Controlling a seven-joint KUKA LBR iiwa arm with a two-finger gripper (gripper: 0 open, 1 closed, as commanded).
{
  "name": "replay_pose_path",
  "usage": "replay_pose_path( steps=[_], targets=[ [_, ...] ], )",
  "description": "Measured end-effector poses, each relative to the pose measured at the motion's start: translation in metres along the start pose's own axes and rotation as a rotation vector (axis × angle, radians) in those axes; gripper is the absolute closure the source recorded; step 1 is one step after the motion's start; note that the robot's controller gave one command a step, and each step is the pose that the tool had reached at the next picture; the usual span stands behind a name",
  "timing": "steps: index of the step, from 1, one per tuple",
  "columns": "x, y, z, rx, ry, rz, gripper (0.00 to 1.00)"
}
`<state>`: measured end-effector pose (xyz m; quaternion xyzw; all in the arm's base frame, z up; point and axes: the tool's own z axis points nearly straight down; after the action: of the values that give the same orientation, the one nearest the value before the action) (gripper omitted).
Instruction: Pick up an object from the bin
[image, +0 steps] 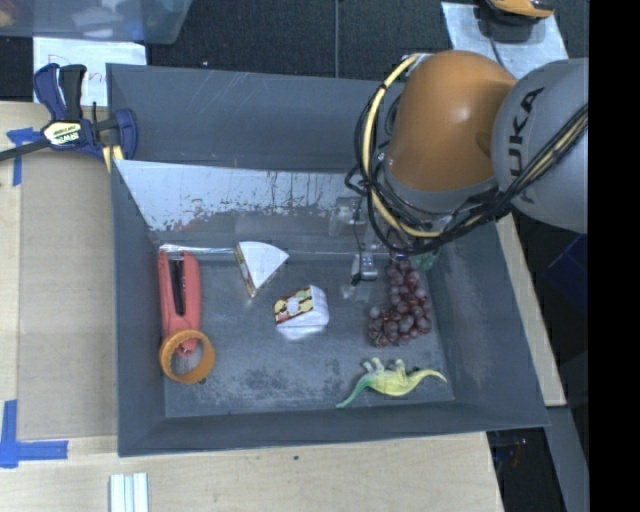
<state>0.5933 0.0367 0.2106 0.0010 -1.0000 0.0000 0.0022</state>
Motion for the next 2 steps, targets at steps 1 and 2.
replay_pose_path(
  steps=[1,2],
  targets=[
    [-0.001,0.0,-0.005,0.0,-0.008,0.001,0.0],
    [0.01,0.011,0.066,0.0,-0.01,-0.137,0.0]
  ],
)
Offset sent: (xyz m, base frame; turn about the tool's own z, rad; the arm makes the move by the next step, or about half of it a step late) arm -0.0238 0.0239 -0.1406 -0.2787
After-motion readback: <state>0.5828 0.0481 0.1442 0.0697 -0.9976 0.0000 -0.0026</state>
